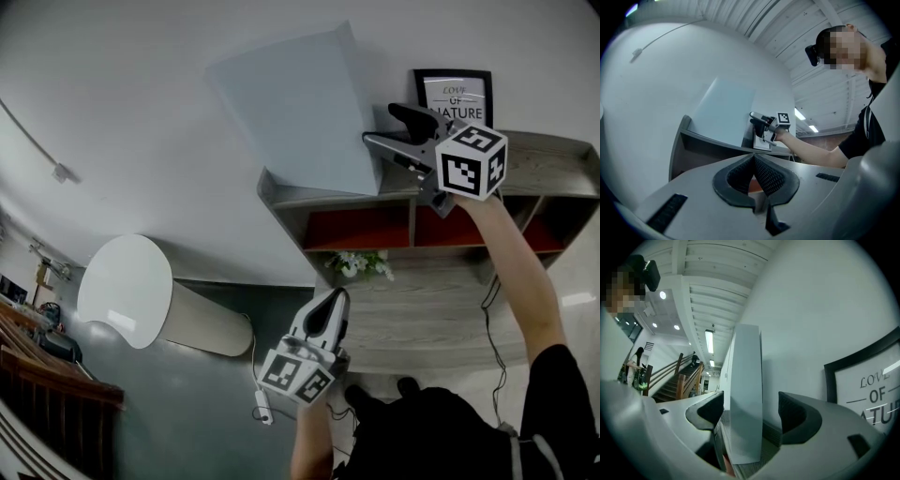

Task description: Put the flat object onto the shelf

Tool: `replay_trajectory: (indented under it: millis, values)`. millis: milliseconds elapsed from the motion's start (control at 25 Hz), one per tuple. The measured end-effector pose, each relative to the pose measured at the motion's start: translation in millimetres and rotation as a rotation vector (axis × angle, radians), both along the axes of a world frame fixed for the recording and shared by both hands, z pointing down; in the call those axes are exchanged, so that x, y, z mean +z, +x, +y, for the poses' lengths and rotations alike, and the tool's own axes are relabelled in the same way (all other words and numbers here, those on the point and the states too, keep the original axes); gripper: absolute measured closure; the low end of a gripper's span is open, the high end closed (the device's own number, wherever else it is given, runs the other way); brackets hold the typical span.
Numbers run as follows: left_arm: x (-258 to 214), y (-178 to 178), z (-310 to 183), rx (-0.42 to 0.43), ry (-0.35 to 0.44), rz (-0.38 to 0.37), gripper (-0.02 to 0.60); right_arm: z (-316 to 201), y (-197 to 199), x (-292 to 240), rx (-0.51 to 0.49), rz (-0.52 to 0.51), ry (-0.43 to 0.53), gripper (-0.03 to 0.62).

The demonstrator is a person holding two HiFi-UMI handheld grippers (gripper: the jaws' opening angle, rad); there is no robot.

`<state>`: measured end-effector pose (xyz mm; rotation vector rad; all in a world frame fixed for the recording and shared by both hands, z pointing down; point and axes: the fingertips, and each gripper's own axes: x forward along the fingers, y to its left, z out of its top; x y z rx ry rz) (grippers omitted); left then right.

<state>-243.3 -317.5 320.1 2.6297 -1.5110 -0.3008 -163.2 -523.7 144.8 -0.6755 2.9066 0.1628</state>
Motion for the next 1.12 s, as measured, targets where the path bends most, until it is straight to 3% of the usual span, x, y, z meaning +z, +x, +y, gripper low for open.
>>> replay_trajectory:
  millis: [600, 1120]
  values:
    - [13, 42, -16, -0.031, -0.022, 0.013, 0.568, 58, 34, 39, -0.072, 0.026, 0.067, 0.283]
    - [25, 51, -3, -0.058, -0.058, -0.019, 0.568, 114, 49, 89, -0.1, -0.008, 0.077, 0.283]
